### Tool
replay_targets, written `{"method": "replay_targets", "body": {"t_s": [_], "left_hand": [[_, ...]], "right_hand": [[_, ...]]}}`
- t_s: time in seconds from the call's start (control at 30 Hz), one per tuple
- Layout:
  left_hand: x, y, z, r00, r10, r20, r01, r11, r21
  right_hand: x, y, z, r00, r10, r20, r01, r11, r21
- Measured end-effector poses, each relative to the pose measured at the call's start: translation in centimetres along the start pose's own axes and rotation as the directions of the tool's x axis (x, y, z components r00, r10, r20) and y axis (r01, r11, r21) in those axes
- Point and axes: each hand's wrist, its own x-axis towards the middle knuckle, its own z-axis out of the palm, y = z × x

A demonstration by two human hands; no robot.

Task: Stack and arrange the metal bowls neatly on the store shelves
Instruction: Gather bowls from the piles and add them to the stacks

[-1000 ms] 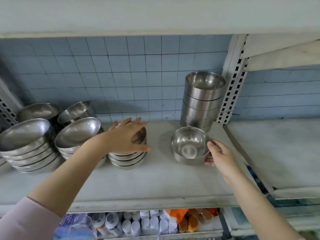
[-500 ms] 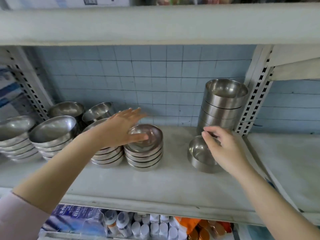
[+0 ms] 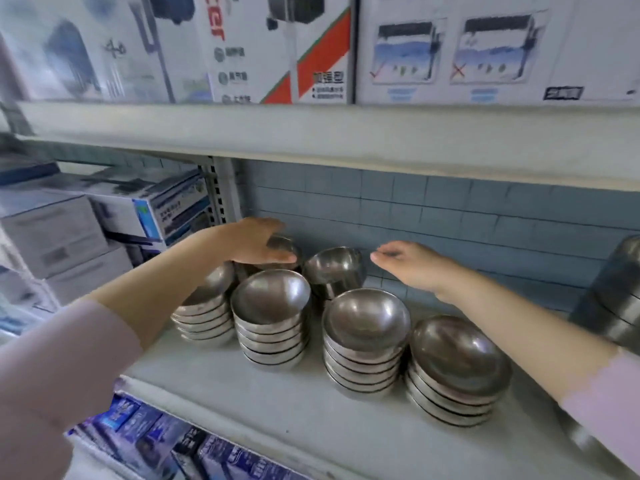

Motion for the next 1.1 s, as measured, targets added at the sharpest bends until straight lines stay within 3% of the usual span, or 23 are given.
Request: {"method": "replay_targets", "body": {"t_s": [0.2, 0.5, 0.83, 1.1], "left_hand": [[4.2, -3.1, 1.2, 0.983, -0.114, 0.141, 0.109, 0.993, 0.048], [8.2, -3.8, 3.9, 0.945, -0.127, 0.303, 0.101, 0.99, 0.1], [9.9, -4.7, 6.1, 0.954, -0.073, 0.29, 0.098, 0.993, -0.071], [9.8, -5.2, 7.0, 0.987, -0.056, 0.149, 0.076, 0.988, -0.133]], "right_hand": [[5.3, -0.6, 3.3, 0.979, 0.187, 0.083, -0.189, 0.982, 0.007], [8.8, 0.6, 6.2, 0.931, 0.351, 0.104, -0.358, 0.932, 0.058], [9.3, 1.6, 6.7, 0.911, 0.383, 0.154, -0.409, 0.885, 0.223], [9.2, 0.9, 6.4, 0.897, 0.44, 0.041, -0.419, 0.816, 0.399]]}}
